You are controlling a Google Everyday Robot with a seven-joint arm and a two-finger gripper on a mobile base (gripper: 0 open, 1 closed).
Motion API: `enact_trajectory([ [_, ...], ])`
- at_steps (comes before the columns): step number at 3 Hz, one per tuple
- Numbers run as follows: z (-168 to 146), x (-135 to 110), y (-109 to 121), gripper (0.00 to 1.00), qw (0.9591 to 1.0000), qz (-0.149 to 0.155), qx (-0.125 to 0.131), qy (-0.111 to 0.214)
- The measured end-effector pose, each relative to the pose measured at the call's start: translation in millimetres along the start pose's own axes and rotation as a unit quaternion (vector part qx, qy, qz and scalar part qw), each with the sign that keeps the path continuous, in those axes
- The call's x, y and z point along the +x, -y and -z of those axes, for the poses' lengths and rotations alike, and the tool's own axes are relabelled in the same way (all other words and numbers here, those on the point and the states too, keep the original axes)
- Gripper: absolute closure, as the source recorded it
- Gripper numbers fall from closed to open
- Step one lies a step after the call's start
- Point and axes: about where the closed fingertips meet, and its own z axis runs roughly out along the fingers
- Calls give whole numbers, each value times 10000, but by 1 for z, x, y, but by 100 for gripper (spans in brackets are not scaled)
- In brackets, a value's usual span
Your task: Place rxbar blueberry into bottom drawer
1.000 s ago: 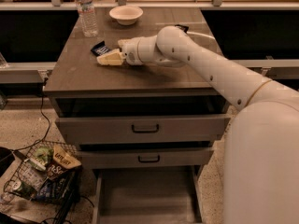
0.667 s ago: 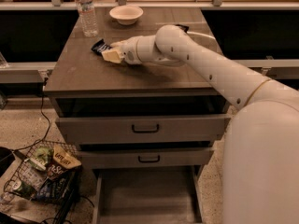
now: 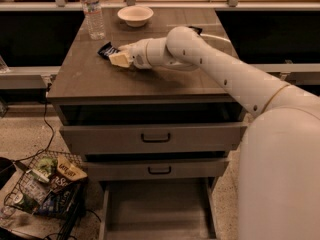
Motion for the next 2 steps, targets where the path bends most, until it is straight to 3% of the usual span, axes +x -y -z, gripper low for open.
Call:
enact_trajectory([
  [2,0,0,0,100,10000,1,0,0],
])
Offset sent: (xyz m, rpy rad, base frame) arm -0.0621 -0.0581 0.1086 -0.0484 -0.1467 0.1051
